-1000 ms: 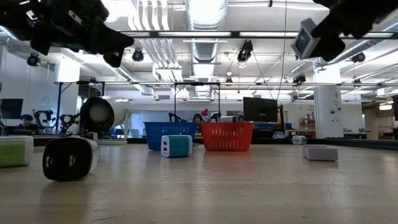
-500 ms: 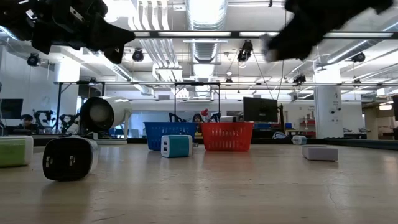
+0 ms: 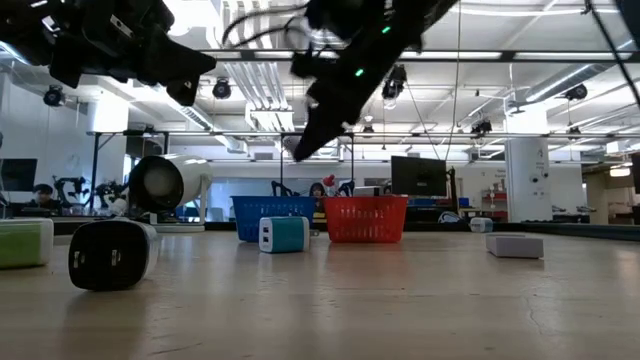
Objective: Pick & Place Office items
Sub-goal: Put the right white digital clock into the blue bin, then put the top light blue charger adapter into the red bin
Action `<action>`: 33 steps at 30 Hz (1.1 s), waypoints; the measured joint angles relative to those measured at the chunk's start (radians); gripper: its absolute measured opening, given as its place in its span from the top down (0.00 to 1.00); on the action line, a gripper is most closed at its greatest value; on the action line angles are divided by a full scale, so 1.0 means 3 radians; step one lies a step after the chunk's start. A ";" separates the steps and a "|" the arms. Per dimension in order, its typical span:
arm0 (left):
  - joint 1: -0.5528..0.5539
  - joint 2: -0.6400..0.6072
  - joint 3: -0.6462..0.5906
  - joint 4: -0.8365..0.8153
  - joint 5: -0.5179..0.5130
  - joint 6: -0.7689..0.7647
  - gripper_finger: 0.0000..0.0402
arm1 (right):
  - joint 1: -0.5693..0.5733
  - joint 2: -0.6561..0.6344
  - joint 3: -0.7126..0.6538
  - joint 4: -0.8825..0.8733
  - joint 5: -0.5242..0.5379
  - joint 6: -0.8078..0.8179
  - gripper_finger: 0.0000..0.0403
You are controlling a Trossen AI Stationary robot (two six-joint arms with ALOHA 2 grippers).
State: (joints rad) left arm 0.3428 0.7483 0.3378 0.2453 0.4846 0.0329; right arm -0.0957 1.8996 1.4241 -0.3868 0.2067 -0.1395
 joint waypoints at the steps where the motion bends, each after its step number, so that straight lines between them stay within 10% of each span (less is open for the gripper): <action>1: 0.0000 0.0001 0.0000 -0.0001 0.0001 0.0004 0.98 | -0.0026 0.0128 0.0127 -0.0085 -0.0015 -0.0023 0.31; 8: 0.0000 0.0001 -0.0004 -0.0024 0.0022 0.0065 0.98 | -0.0175 0.0640 0.0674 -0.0312 -0.0033 -0.0135 0.31; 19: 0.0000 0.0001 -0.0004 -0.0022 0.0021 0.0065 0.98 | -0.0231 0.0715 0.0881 -0.0543 -0.0075 -0.0089 0.05; 29: 0.0000 0.0000 -0.0027 -0.0071 0.0036 0.0056 0.98 | -0.0600 -0.0604 -0.0114 -0.0927 0.0733 0.0251 0.07; 33: -0.0001 0.0000 -0.0050 -0.0072 0.0036 0.0051 0.98 | -0.1319 -0.1255 -0.0782 -0.0970 0.0445 0.0786 0.07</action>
State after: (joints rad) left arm 0.3424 0.7483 0.3229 0.2237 0.4954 0.0483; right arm -0.4912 1.5230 1.1896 -0.6778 0.3401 0.0964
